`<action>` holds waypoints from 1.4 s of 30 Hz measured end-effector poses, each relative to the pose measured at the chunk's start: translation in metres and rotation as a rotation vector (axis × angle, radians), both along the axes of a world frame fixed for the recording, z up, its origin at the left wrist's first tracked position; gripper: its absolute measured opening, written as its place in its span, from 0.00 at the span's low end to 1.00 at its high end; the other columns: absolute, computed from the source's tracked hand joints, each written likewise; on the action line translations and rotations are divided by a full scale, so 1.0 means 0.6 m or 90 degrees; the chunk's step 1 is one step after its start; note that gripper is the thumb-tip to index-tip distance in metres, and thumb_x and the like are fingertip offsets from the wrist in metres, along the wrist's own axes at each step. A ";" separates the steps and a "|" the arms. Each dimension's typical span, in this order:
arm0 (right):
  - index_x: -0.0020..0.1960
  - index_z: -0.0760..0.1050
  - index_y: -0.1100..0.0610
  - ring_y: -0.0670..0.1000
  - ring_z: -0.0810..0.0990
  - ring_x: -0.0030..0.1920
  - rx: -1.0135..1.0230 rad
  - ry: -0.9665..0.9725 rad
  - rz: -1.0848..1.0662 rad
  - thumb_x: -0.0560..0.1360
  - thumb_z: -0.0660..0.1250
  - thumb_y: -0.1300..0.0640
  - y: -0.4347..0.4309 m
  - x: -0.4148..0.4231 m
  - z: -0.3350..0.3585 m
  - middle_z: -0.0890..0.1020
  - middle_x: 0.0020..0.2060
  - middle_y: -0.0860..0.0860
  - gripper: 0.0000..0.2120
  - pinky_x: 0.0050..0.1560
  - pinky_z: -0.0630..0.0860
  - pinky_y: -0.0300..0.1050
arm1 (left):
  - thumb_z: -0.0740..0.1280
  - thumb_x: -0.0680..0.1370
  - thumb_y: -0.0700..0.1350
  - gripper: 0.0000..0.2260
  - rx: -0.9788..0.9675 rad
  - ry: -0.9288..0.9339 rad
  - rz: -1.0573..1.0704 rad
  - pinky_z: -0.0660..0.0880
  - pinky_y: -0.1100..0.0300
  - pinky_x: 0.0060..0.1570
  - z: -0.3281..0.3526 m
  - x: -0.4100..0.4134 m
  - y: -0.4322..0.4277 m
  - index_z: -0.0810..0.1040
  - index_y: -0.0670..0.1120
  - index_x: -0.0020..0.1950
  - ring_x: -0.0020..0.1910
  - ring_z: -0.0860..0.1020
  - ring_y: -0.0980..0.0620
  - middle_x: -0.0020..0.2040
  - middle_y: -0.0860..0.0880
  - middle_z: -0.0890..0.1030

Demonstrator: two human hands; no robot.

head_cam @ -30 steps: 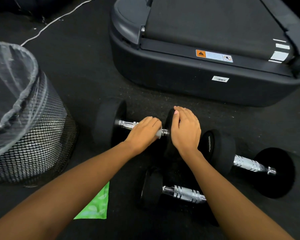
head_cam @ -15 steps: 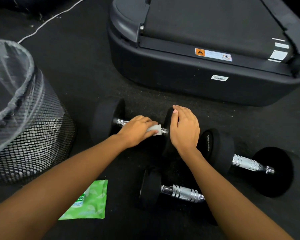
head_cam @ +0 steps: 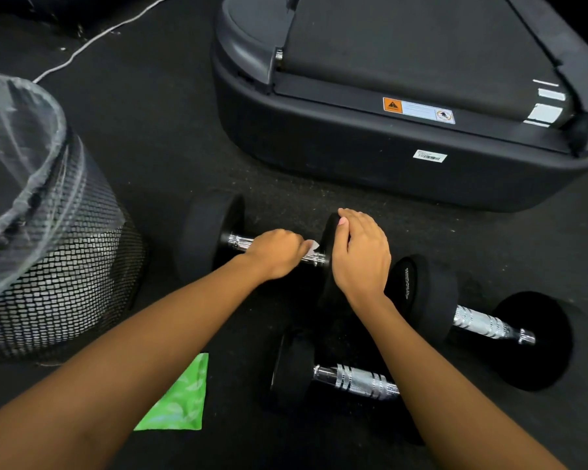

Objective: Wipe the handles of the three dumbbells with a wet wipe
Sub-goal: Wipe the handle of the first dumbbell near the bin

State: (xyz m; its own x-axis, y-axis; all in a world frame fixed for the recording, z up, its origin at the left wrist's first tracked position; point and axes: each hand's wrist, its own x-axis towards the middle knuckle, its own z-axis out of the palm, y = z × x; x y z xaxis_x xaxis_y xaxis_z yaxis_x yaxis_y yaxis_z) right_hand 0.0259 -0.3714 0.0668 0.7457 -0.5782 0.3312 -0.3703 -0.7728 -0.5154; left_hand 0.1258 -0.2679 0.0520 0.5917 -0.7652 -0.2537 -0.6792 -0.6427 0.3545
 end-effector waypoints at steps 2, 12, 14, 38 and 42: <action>0.61 0.76 0.58 0.50 0.73 0.64 0.002 -0.002 -0.001 0.79 0.51 0.54 0.000 0.000 -0.001 0.79 0.59 0.52 0.19 0.67 0.64 0.47 | 0.50 0.82 0.53 0.20 0.031 0.021 0.002 0.71 0.52 0.48 0.005 -0.009 -0.020 0.77 0.43 0.47 0.49 0.77 0.45 0.48 0.43 0.79; 0.61 0.76 0.59 0.51 0.73 0.64 -0.010 -0.009 0.001 0.79 0.52 0.54 0.000 0.000 -0.001 0.80 0.59 0.52 0.19 0.67 0.64 0.47 | 0.47 0.83 0.52 0.21 0.045 0.087 -0.019 0.67 0.54 0.50 0.024 0.009 -0.002 0.76 0.44 0.51 0.52 0.76 0.47 0.48 0.44 0.78; 0.61 0.76 0.59 0.51 0.74 0.63 -0.008 -0.008 0.003 0.79 0.51 0.54 -0.001 0.001 -0.002 0.80 0.59 0.52 0.19 0.67 0.66 0.48 | 0.48 0.83 0.50 0.20 0.047 0.087 -0.040 0.68 0.53 0.52 0.026 0.002 -0.012 0.76 0.43 0.50 0.52 0.76 0.47 0.50 0.43 0.79; 0.61 0.76 0.58 0.51 0.73 0.63 -0.006 -0.006 -0.004 0.79 0.52 0.55 0.000 0.000 0.000 0.80 0.58 0.52 0.18 0.66 0.64 0.45 | 0.72 0.71 0.41 0.15 -0.213 -0.173 -0.178 0.71 0.59 0.47 -0.006 -0.009 0.056 0.74 0.42 0.55 0.52 0.74 0.49 0.55 0.46 0.76; 0.61 0.76 0.59 0.51 0.73 0.64 -0.007 -0.005 -0.004 0.79 0.52 0.55 0.001 0.000 -0.001 0.80 0.59 0.52 0.18 0.66 0.65 0.47 | 0.69 0.74 0.44 0.16 -0.206 -0.136 -0.162 0.72 0.57 0.53 -0.001 -0.015 0.047 0.72 0.43 0.60 0.57 0.72 0.51 0.58 0.47 0.74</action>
